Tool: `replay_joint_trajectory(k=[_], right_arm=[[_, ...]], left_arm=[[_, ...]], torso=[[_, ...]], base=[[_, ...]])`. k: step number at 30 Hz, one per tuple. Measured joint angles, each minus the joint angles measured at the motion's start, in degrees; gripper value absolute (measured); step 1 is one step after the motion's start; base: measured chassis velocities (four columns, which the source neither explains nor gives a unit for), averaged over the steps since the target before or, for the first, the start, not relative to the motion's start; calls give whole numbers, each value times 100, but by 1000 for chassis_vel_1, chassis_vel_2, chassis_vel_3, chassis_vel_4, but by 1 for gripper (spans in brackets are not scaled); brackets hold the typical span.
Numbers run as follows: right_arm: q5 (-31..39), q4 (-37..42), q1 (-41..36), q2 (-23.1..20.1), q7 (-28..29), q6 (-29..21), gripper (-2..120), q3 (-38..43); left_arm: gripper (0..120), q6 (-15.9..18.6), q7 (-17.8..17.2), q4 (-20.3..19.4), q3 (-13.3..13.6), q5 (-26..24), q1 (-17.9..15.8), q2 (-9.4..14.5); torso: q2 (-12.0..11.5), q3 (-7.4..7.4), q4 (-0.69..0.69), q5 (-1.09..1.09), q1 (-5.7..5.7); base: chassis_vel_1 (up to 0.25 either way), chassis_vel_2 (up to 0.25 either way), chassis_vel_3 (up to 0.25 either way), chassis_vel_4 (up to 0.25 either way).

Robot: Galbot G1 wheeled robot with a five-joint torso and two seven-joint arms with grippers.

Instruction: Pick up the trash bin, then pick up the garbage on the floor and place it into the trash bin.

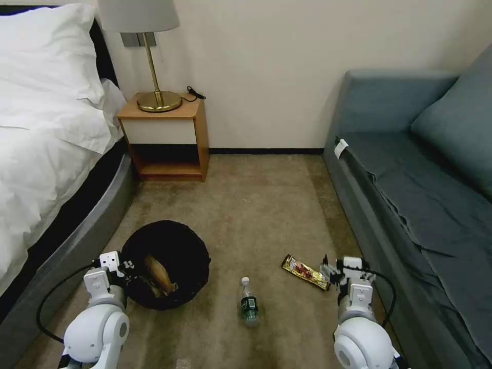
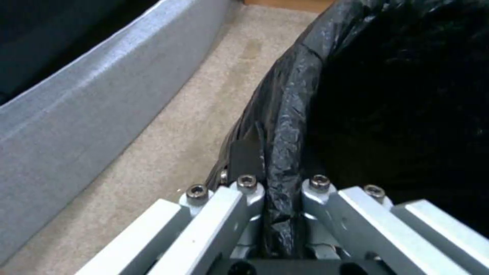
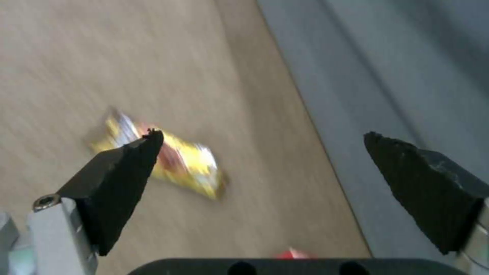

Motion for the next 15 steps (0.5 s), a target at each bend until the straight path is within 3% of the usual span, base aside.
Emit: replay_joint_trajectory(k=[8,15], right_arm=[[582,-371,-59,-293,409,-493,100,124],[937,-821,18,-90,626,-661,100,66]], left_arm=[[2,0,-16,55,-146,-101,5,34],[2,5,-25,136,-136,-82,-20,-52]], torso=[[0,0,-1,-1,0],[0,0,-1,-1,0]], base=[[0,0,0,0],[0,0,0,0]])
